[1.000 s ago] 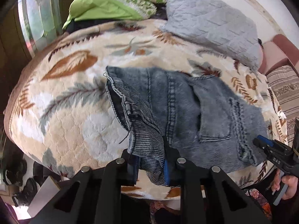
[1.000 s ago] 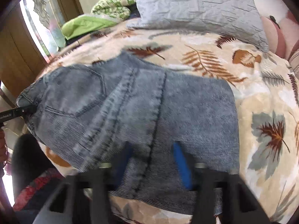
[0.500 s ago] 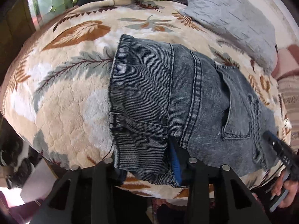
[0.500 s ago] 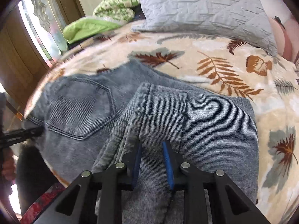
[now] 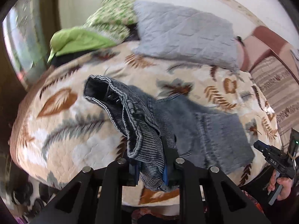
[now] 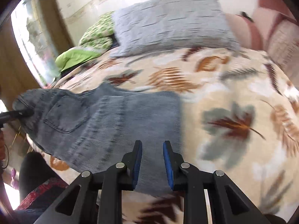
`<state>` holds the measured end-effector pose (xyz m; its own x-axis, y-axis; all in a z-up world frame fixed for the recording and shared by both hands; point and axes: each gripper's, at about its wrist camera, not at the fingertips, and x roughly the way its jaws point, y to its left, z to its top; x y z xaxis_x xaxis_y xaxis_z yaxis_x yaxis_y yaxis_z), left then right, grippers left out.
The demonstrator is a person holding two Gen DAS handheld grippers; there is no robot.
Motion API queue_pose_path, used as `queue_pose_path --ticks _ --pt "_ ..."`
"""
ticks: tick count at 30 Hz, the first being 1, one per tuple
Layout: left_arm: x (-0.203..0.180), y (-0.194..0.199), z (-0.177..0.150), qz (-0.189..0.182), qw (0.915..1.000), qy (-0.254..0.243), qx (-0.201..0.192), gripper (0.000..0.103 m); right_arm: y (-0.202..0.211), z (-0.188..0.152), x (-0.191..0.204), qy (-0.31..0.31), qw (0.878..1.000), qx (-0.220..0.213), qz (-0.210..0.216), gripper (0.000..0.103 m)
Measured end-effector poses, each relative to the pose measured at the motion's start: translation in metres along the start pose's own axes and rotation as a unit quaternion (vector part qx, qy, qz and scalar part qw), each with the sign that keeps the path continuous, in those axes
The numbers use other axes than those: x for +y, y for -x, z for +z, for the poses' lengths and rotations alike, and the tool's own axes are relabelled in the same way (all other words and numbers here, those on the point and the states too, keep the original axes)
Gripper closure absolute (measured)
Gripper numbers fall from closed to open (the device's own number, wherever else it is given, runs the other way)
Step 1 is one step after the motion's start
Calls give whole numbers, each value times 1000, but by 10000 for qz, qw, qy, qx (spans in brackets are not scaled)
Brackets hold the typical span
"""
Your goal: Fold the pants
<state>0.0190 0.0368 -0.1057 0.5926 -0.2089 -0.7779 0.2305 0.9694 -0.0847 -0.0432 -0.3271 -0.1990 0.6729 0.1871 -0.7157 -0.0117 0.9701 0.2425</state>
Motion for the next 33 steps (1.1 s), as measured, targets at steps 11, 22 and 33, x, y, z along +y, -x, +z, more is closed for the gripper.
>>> queue_pose_path --ticks 11,22,33 --pt "-171 -7 21 -589 9825 -1766 54 84 33 -10 -89 -1214 9903 -673 -12 77" --pt "-244 -48 -9 -926 9569 -2710 477 42 33 -10 -103 -1425 9864 -801 161 76" --pt "-115 -66 -12 370 9837 -1689 504 33 14 0 -60 -820 9933 -488 660 76"
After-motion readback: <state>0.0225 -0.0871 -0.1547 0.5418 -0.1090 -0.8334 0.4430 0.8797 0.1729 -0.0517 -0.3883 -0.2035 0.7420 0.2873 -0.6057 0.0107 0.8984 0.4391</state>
